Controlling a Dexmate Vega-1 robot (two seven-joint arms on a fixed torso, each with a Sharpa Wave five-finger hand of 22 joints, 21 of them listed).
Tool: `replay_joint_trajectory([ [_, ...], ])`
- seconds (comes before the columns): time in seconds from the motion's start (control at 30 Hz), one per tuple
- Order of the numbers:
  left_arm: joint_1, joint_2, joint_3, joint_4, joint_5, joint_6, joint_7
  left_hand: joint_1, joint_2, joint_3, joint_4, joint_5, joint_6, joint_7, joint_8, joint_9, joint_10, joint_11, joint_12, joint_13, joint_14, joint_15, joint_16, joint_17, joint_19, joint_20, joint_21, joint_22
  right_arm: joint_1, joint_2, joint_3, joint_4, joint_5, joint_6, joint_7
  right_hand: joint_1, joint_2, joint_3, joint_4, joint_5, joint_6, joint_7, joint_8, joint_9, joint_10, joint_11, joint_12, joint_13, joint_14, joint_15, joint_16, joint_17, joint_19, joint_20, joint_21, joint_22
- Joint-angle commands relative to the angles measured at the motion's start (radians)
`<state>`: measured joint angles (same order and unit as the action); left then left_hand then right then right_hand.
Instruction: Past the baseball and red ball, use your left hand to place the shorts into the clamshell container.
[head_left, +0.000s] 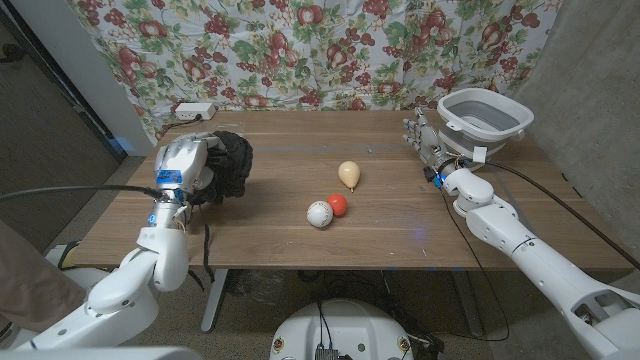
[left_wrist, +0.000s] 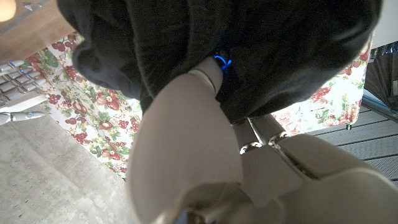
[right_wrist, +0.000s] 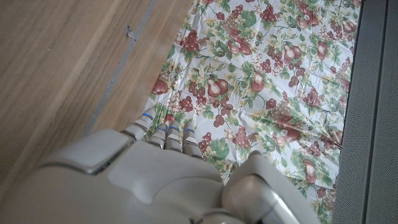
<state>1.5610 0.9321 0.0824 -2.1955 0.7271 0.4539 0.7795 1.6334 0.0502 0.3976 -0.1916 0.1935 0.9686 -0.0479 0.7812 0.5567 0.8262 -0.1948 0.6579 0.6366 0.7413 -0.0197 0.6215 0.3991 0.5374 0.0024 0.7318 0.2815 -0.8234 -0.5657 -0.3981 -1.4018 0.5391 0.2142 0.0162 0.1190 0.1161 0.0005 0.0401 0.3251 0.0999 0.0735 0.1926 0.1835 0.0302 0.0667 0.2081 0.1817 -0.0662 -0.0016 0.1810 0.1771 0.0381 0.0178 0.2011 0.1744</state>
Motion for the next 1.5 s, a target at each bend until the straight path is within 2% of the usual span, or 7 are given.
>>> replay_joint_trajectory([
  [0.03, -0.01, -0.011, -0.039, -0.029, -0.023, -0.042, -0.044, 0.001, -0.013, 0.029, 0.02, 0.004, 0.045, 0.045, 0.009, 0.003, 0.002, 0.001, 0.003, 0.004, 0.132, -0.169, -0.001, 0.296, 0.068, -0.225, 0.293, 0.229, 0.021, -0.002, -0.001, 0.014, -0.001, -0.004, 0.006, 0.014, 0.008, 0.003, 0.0, -0.001, 0.007, 0.004, 0.002, 0.002, 0.002, 0.003, 0.005, 0.003, 0.004, -0.002, 0.003, 0.002, 0.005, 0.002, 0.003, 0.006],
  [0.2, -0.014, -0.031, -0.047, -0.045, -0.012, -0.036, -0.04, 0.001, -0.015, 0.033, 0.02, 0.005, 0.045, 0.051, 0.009, 0.003, 0.004, 0.001, 0.003, 0.002, 0.135, -0.169, -0.003, 0.293, 0.072, -0.225, 0.287, 0.223, 0.02, -0.011, 0.002, 0.005, -0.003, -0.01, 0.004, 0.015, 0.008, 0.004, -0.001, -0.002, 0.007, 0.003, 0.001, 0.002, 0.002, 0.002, 0.005, 0.003, 0.003, -0.002, 0.002, 0.002, 0.004, 0.003, 0.002, 0.006],
  [0.3, -0.018, -0.043, -0.045, -0.056, 0.002, -0.025, -0.037, 0.001, -0.018, 0.039, 0.019, 0.007, 0.043, 0.045, 0.01, 0.004, 0.008, 0.0, 0.002, -0.001, 0.138, -0.166, -0.006, 0.29, 0.072, -0.226, 0.281, 0.218, 0.018, -0.014, 0.005, 0.003, -0.002, -0.013, 0.002, 0.015, 0.008, 0.004, -0.001, -0.002, 0.007, 0.002, 0.001, 0.002, 0.003, 0.004, 0.005, 0.003, 0.003, -0.002, 0.002, 0.002, 0.003, 0.003, 0.002, 0.006],
  [0.8, -0.011, -0.062, -0.076, -0.077, 0.053, 0.002, -0.039, -0.006, -0.027, 0.049, 0.022, 0.01, 0.038, 0.045, 0.008, 0.002, 0.002, -0.003, 0.0, 0.0, 0.147, -0.166, -0.014, 0.286, 0.083, -0.226, 0.279, 0.211, 0.013, -0.017, 0.008, 0.005, 0.004, -0.015, 0.005, 0.017, 0.008, 0.006, -0.002, -0.004, 0.01, 0.003, 0.002, 0.002, 0.006, 0.005, 0.006, 0.003, 0.003, -0.002, 0.002, 0.002, 0.003, 0.002, 0.001, 0.006],
  [1.0, -0.011, -0.064, -0.091, -0.081, 0.052, 0.022, -0.08, -0.009, -0.031, 0.054, 0.023, 0.012, 0.039, 0.044, 0.007, -0.002, 0.002, -0.005, 0.0, 0.001, 0.151, -0.168, -0.017, 0.285, 0.085, -0.227, 0.278, 0.207, 0.01, -0.019, 0.008, 0.004, 0.005, -0.015, 0.006, 0.017, 0.008, 0.006, -0.002, -0.005, 0.01, 0.003, 0.002, 0.002, 0.004, 0.002, 0.005, 0.003, 0.003, -0.002, 0.002, 0.002, 0.003, 0.002, 0.0, 0.006],
  [1.5, -0.096, -0.071, -0.059, -0.004, 0.024, -0.016, -0.078, -0.015, -0.036, 0.062, 0.025, 0.013, 0.037, 0.041, 0.007, -0.002, 0.003, -0.002, -0.001, -0.001, 0.155, -0.168, -0.022, 0.285, 0.091, -0.228, 0.275, 0.201, 0.009, -0.021, 0.007, -0.007, 0.005, -0.007, 0.012, 0.019, 0.008, 0.008, -0.003, -0.006, 0.01, 0.002, 0.001, 0.002, 0.006, 0.003, 0.006, 0.003, 0.003, -0.002, 0.002, 0.002, 0.003, 0.001, 0.0, 0.006],
])
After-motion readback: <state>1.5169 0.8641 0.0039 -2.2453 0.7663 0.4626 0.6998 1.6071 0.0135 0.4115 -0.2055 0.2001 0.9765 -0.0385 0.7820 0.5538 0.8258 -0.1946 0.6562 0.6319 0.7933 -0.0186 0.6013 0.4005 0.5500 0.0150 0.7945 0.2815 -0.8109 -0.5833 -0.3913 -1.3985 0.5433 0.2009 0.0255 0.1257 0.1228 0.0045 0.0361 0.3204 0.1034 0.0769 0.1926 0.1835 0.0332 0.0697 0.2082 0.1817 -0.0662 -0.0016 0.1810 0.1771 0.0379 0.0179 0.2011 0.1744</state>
